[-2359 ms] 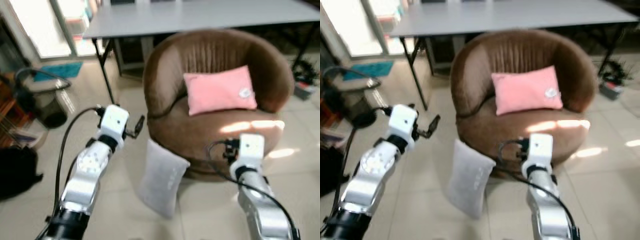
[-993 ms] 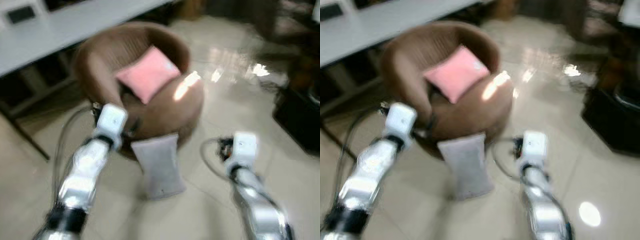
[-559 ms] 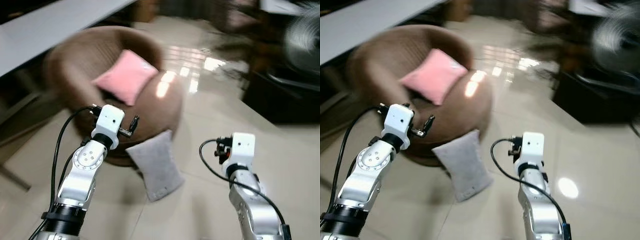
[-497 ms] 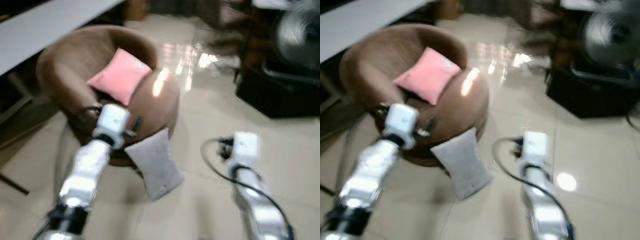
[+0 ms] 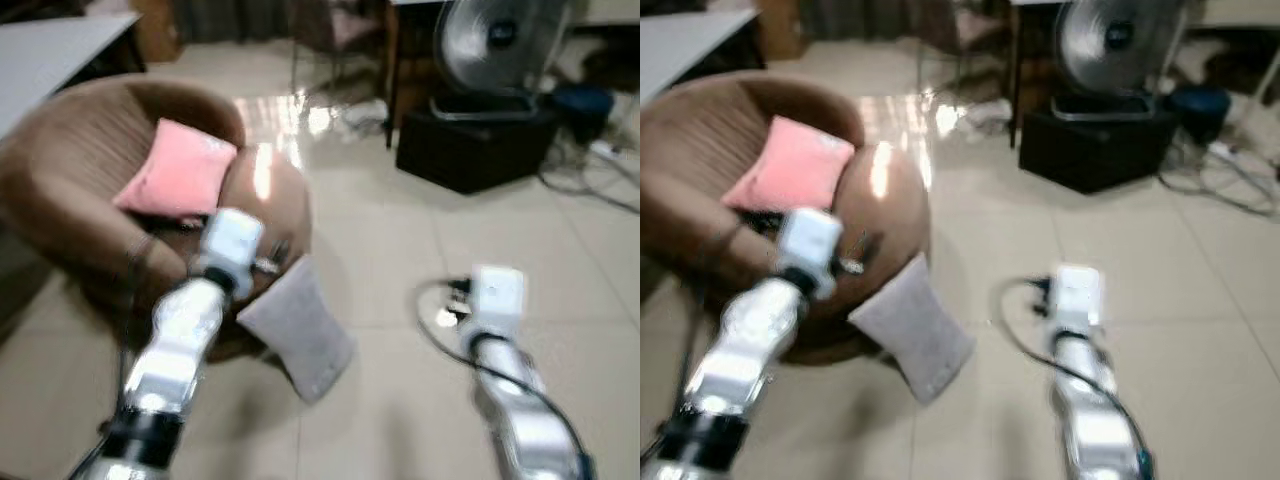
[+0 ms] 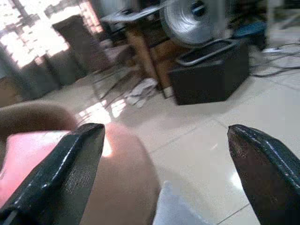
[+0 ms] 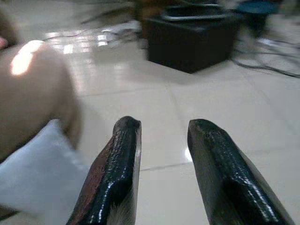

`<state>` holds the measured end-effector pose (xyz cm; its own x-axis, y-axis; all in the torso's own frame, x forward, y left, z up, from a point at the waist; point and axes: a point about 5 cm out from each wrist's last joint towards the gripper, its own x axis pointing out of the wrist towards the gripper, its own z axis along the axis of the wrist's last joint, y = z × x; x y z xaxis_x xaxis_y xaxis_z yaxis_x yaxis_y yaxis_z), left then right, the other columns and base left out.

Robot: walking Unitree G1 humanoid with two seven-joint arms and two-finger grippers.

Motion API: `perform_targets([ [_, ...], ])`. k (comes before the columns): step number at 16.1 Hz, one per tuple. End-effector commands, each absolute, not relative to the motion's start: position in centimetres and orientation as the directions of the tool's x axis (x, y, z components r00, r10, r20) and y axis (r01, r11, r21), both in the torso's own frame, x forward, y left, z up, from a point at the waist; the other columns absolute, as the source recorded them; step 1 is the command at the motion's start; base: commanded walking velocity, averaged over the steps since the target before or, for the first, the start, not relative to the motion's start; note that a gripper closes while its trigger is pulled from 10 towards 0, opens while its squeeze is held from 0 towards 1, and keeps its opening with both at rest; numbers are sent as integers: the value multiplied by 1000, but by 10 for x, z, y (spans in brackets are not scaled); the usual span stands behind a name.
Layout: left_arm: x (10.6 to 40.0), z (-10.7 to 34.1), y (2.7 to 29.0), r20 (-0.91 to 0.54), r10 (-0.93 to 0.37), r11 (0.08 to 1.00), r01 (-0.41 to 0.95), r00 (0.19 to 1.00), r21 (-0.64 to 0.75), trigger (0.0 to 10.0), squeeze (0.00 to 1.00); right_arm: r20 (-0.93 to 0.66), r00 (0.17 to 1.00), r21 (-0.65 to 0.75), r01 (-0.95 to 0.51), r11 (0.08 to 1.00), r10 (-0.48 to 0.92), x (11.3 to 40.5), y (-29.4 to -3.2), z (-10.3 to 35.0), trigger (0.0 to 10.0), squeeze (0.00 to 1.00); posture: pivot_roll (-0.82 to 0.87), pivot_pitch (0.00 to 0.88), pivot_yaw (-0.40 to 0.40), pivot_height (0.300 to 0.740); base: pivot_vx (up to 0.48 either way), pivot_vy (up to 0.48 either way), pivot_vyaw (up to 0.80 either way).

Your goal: Move the pillow to the sofa from floor

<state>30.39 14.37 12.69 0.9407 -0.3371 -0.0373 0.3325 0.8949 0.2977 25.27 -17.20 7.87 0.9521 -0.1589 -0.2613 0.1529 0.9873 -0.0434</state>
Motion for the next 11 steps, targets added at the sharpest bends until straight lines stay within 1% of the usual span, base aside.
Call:
perform_targets([
  [1,305,129,154,-40,-309,898,305,950,316,10000,0,-248,959,-25,131,991,-133,255,-162,83,10000,0,-53,0,91,740,0,480,-800],
  [11,304,127,154,-43,-311,896,308,950,319,10000,0,-251,959,-30,129,991,-132,254,-163,82,10000,0,-55,0,90,740,0,480,-800],
])
